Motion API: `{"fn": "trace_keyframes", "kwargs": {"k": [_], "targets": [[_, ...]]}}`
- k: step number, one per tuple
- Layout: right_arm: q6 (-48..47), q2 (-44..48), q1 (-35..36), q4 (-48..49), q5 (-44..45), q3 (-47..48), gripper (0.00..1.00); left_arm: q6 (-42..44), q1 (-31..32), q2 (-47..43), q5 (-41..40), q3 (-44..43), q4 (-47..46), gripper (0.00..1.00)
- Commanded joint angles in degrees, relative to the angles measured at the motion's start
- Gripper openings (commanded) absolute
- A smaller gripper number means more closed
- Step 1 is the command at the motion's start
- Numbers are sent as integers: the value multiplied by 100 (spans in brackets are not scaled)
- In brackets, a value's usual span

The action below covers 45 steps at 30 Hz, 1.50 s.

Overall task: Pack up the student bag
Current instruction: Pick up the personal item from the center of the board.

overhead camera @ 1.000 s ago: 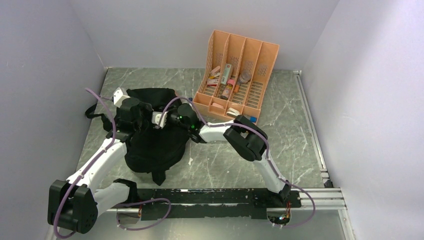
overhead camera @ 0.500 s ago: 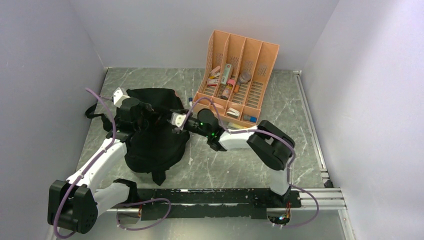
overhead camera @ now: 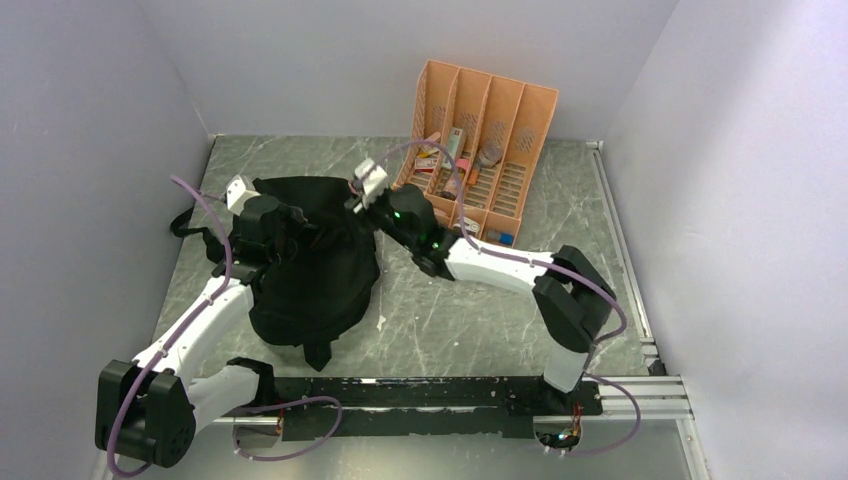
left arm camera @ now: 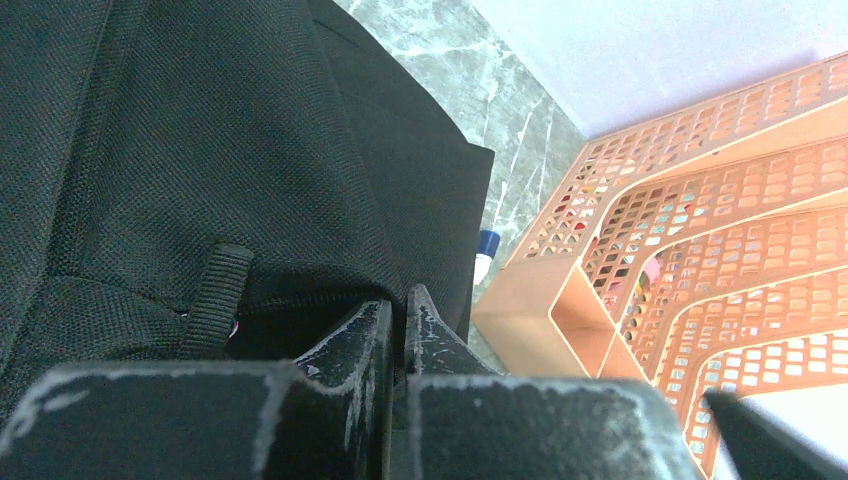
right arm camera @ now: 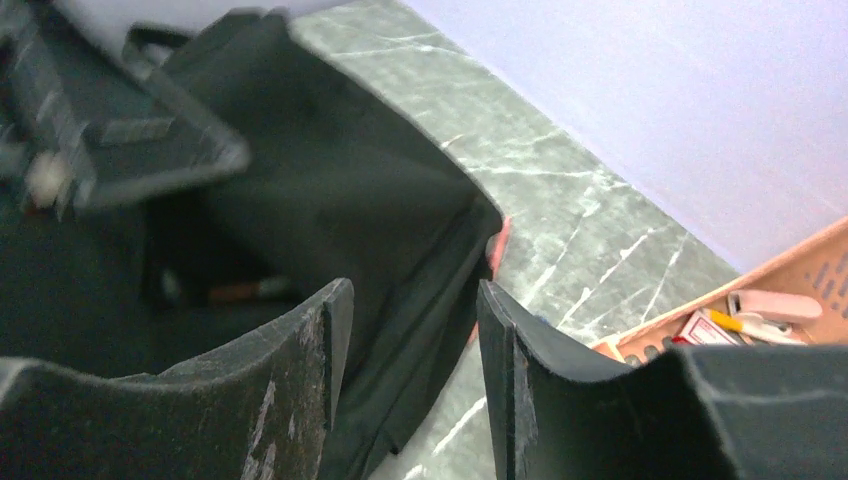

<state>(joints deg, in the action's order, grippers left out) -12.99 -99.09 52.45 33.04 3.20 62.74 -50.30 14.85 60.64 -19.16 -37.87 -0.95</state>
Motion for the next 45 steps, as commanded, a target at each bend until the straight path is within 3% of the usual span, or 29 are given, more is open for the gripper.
{"fn": "trace_keyframes", "kwargs": {"k": [1,4,10,17,26,39,45], "targets": [[1569,-586,-73,-2760,1365,1783,53,91,141,-150,103,-133,-322,5],[2227,-1183,-113,-4070,1673,2857,56,108,141,-166,72,-140,-288,5],[3353,-2242,-237,-5656,1989,4407,59,100,141,-176,79,-133,-316,5],[4068,-3282,-305,-6843,2151,5979,62,107,150,-204,53,-140,-300,5],[5023,-3385,-720,-6716,1395,5527,72,90,158,-202,63,-120,-311,5],[5538,-3451,-1125,-7134,2909,5329,75,73,154,-181,74,-116,-328,5],[5075,-3617,-1146,-6869,2511,5534,71,65,157,-149,82,-115,-331,5]]}}
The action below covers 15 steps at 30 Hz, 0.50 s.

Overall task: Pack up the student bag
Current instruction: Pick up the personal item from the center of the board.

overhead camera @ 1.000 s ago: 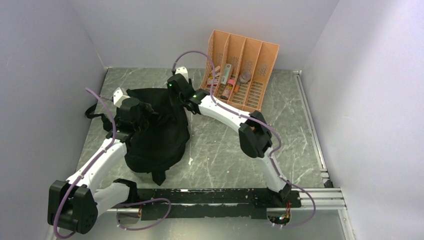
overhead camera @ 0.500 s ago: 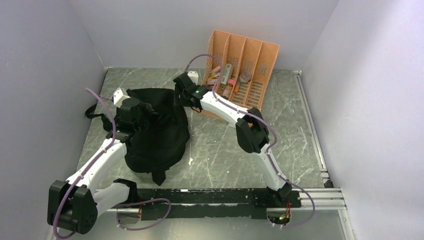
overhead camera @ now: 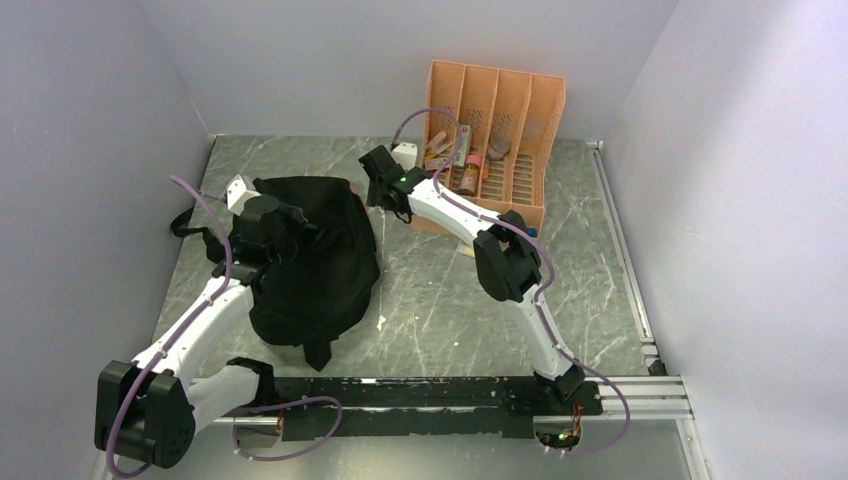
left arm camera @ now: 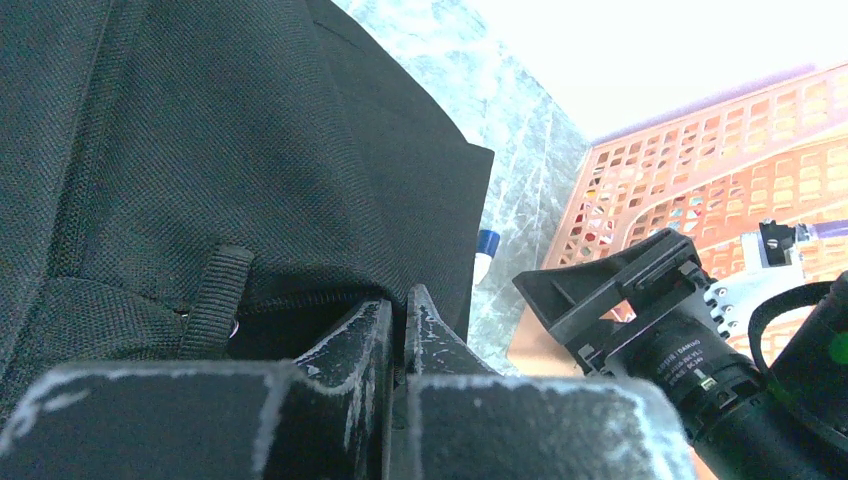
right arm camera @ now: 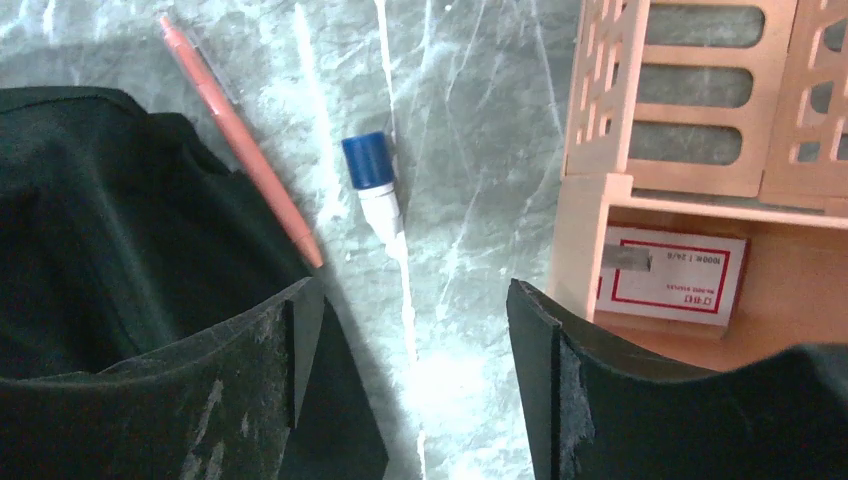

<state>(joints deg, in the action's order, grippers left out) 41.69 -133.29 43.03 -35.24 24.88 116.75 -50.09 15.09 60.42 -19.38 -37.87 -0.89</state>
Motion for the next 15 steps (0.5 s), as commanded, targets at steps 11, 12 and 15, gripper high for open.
{"fn": "trace_keyframes", "kwargs": {"k": [11,12,15], "targets": [[-1671,-769,-202,780,299,546,70,29,134,-122,127,-96,-359,5],[-1716,-809,-205,832,328,574,69,33,133,-120,119,-104,-348,5],[-1841,-948,-206,880,376,729,68,34,134,-113,114,-107,-350,5]]}}
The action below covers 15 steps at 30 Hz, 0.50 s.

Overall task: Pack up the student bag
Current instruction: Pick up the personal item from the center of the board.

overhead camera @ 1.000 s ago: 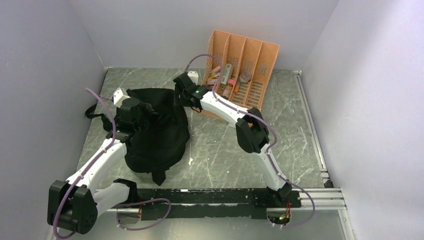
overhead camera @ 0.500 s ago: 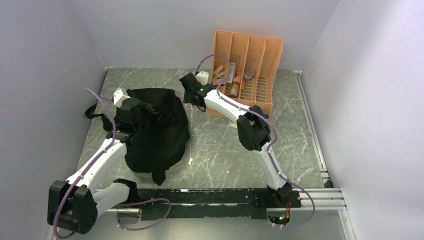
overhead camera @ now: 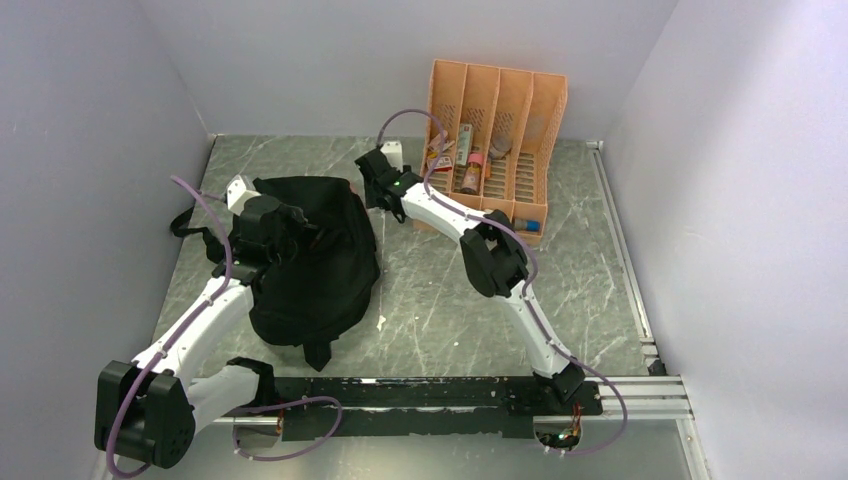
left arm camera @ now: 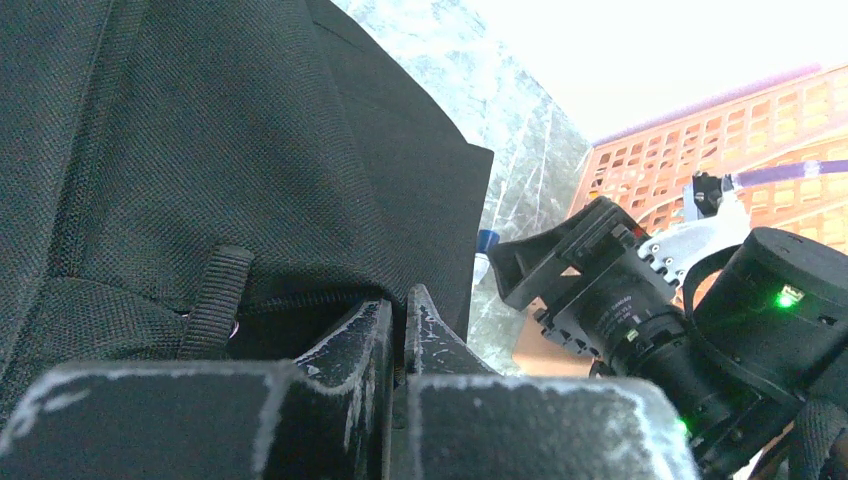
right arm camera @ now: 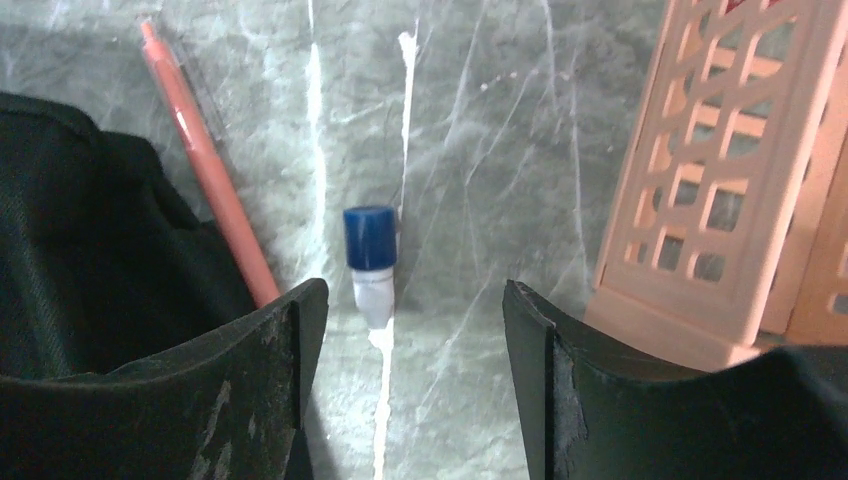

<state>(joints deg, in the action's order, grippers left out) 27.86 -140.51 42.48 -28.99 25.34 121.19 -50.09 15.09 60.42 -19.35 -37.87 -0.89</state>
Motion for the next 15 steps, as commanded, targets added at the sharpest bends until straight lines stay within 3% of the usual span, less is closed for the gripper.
{"fn": "trace_keyframes", "kwargs": {"k": [1,15], "targets": [[-496,-280,-151,254,326,357,68,34,134,-114,114,-107,-352,5],[-846,-664,-33,502,-8,607,65,25,134,-89,110,-107,-362,5]]}}
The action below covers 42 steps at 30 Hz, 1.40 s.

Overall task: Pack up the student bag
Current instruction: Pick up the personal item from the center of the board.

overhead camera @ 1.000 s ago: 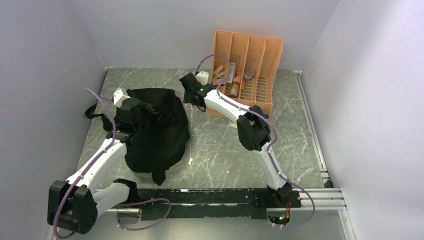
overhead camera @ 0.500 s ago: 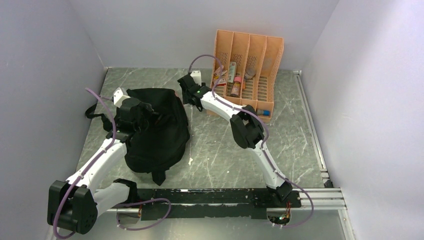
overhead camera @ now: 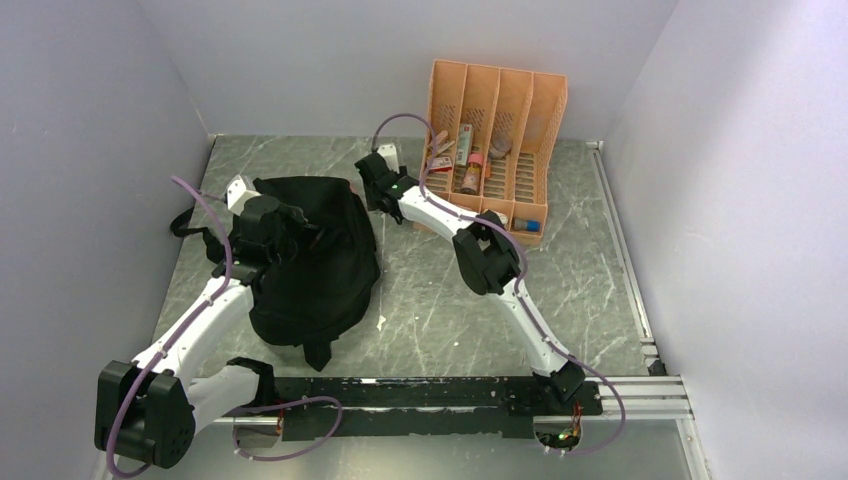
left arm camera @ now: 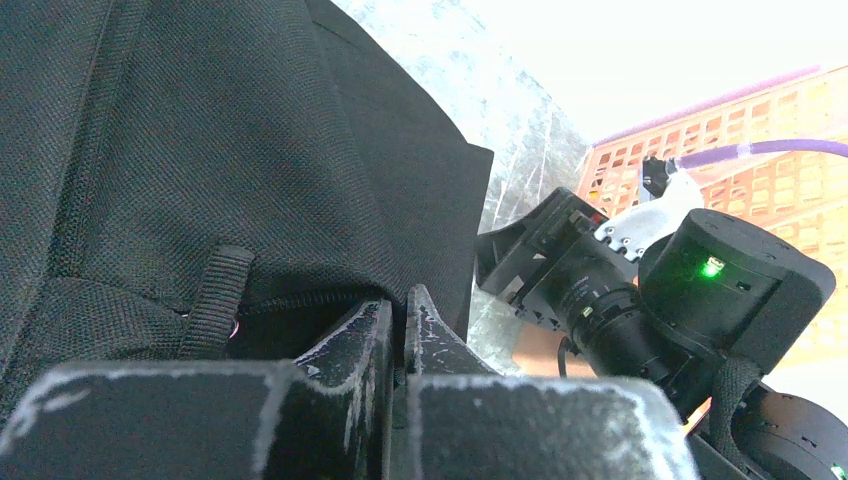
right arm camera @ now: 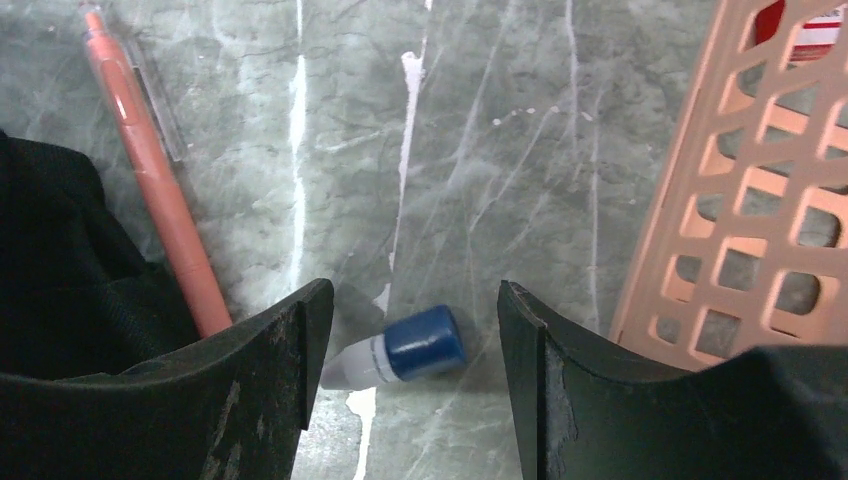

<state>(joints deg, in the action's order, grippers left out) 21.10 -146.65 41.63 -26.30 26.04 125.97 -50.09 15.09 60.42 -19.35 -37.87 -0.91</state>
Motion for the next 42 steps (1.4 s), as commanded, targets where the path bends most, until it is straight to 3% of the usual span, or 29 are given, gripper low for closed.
{"fn": "trace_keyframes", "kwargs": {"k": [1,15,23,30,38,42], "targets": [[-190,-53,61,247,-89,119,65,25,134,-90,106,-107,-352,5],[182,180,65,-172,-209,-381,61,16,134,-97,112,-89,-362,5],[71,-16,65,-198,-395,-114,44,33,134,-119,96,-99,-325,5],[-514,377,63,277,-947,-782,39,25,143,-124,102,-94,-332,5],[-730,369,63,-337,-1097,-766,41,16,143,-125,96,-89,-332,5],[-709,397,63,-373,-1138,-880,32,16,143,-123,116,-85,-342,5]]}}
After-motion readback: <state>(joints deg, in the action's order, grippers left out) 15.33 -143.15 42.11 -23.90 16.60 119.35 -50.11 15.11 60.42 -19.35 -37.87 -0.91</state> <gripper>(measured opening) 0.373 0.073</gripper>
